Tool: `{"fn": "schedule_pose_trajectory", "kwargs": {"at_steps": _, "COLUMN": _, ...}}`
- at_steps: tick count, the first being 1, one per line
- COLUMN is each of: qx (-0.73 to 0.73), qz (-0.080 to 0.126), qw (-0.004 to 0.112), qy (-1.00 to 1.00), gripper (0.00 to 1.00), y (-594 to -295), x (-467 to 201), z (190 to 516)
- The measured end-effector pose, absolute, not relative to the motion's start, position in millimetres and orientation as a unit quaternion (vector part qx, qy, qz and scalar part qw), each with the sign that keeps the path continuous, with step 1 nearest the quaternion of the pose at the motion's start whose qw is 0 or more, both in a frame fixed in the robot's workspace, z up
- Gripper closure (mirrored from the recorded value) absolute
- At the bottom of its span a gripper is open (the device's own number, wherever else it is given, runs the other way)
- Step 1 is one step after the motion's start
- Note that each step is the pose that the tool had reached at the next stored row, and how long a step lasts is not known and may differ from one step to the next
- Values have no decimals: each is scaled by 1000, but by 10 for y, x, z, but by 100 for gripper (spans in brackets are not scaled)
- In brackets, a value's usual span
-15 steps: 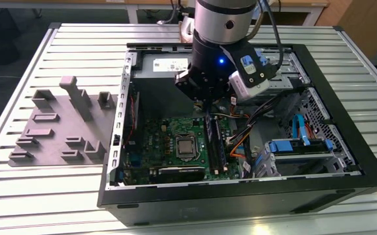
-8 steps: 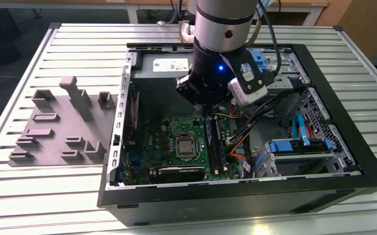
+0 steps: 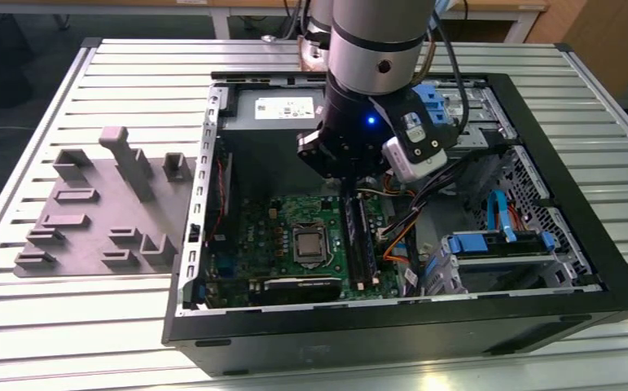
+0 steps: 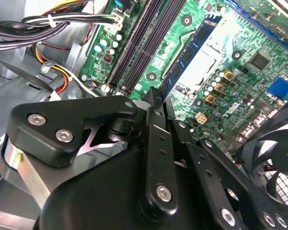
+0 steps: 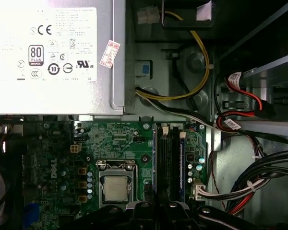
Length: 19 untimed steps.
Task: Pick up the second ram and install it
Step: 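Insert the second ram into the second slot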
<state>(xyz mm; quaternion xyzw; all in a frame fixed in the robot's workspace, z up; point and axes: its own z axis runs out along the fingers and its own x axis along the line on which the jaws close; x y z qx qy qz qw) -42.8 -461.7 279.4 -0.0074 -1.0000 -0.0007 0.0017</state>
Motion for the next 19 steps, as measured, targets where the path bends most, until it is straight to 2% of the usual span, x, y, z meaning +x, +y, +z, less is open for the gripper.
{"fn": "schedule_pose_trajectory", "kwargs": {"at_steps": 19, "qx": -12, "qz": -1, "qw": 2, "qy": -1000, "gripper": 86, "y": -4617, "x": -386, "z": 2541}}
